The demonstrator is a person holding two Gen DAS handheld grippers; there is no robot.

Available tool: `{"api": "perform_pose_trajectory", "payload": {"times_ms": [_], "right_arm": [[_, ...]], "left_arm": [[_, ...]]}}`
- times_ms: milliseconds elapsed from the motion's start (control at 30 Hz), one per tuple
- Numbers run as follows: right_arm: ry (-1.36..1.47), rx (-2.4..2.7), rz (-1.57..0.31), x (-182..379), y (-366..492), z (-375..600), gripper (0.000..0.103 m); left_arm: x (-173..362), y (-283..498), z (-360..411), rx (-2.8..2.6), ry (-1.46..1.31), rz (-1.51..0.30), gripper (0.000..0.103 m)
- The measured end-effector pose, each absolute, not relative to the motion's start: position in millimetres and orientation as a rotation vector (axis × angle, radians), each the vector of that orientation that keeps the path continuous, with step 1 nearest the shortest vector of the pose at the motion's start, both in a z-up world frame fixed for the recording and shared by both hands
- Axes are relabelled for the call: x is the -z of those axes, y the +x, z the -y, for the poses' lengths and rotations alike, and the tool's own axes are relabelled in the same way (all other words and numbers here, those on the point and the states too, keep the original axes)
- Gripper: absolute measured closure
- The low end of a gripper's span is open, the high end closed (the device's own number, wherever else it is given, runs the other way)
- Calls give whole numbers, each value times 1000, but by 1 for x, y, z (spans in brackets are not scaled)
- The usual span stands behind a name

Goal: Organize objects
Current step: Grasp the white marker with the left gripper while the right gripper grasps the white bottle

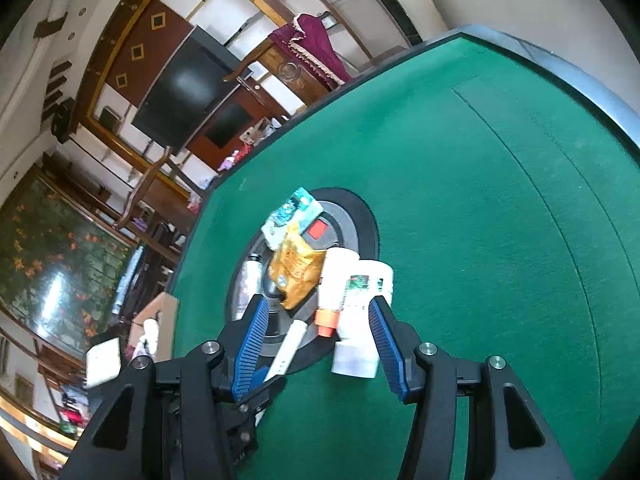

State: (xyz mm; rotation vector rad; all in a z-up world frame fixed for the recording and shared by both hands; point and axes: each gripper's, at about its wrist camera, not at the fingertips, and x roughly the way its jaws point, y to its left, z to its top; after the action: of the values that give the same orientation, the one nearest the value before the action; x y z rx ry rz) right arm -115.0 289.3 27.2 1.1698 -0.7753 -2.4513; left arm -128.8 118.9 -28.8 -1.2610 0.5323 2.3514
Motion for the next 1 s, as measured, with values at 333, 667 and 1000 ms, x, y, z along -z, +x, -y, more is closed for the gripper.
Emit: {"api": "perform_pose_trajectory", "payload": {"times_ms": [333,667,1000], "right_arm": [[1261,2525,614,-18,-121,-279,46],[1343,2587,370,6,-138,-254,65],[1220,2604,456,-16,-116,-263,65]], "left_arm": [[24,-132,-85,-2418,-1285,-250,91],[6,-143,-39,-2428,-1180,74,91],[-13,-143,-28,-2459,-1091,142,91]]}}
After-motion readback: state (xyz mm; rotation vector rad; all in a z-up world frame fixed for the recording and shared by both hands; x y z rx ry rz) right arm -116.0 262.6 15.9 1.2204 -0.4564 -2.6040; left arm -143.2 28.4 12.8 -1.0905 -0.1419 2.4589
